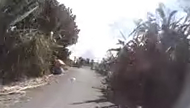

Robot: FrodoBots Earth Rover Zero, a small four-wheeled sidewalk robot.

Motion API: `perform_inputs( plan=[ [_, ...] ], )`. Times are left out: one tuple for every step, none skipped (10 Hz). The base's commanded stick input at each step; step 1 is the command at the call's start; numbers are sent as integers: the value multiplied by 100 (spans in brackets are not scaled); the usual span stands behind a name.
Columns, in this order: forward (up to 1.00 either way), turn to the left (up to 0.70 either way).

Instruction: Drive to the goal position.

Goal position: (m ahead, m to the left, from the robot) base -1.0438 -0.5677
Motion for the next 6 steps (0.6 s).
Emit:
perform_inputs(
  plan=[
    [40,0],
    [34,0],
    [30,0],
    [30,0],
    [30,0],
    [30,9]
  ],
)
